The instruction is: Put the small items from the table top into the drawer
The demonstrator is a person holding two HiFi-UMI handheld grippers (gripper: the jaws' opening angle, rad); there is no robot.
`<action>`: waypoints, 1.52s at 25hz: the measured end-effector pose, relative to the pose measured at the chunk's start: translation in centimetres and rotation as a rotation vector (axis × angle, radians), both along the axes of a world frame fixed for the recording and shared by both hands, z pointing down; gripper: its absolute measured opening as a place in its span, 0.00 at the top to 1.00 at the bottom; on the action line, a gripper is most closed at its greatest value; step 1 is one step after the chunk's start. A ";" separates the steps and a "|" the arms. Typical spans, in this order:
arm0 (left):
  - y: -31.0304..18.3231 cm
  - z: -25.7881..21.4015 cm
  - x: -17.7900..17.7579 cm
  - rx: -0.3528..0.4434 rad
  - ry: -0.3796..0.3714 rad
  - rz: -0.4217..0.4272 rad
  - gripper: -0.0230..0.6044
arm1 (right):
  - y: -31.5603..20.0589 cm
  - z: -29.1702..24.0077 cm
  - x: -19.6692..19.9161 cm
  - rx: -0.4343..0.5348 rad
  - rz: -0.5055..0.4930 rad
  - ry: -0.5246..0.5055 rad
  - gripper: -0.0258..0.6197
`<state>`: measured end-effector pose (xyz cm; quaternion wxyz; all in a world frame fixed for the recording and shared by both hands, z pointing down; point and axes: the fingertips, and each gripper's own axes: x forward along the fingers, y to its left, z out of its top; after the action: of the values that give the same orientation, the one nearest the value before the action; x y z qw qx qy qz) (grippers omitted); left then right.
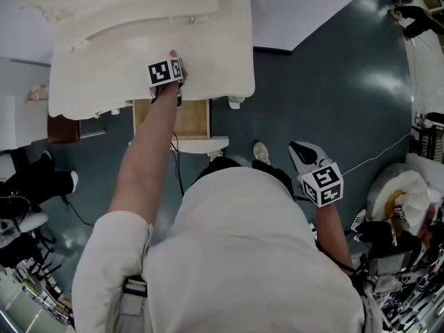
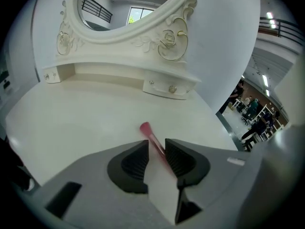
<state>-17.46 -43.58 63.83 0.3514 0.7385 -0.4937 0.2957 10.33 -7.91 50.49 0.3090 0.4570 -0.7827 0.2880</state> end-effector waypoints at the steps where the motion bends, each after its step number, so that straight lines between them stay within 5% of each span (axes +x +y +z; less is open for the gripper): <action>1: 0.0 0.1 0.1 -0.002 -0.006 0.012 0.78 | 0.0 0.0 0.0 -0.003 0.001 0.002 0.93; 7: 0.8 0.6 0.1 -0.012 -0.070 0.077 0.89 | -0.4 -0.1 0.0 -0.003 -0.015 0.006 0.94; 18: 3.4 -1.2 -1.0 0.003 0.008 0.094 0.89 | -2.3 -0.2 -1.5 0.009 -0.103 0.002 0.94; 38: 15.8 -0.5 -14.3 -0.027 0.070 -0.028 0.89 | -6.0 0.2 -12.6 0.041 -0.321 -0.014 0.94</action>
<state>-31.75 -27.77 63.35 0.3826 0.7366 -0.4874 0.2712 -2.24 -13.92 50.70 0.3362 0.3304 -0.8535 0.2220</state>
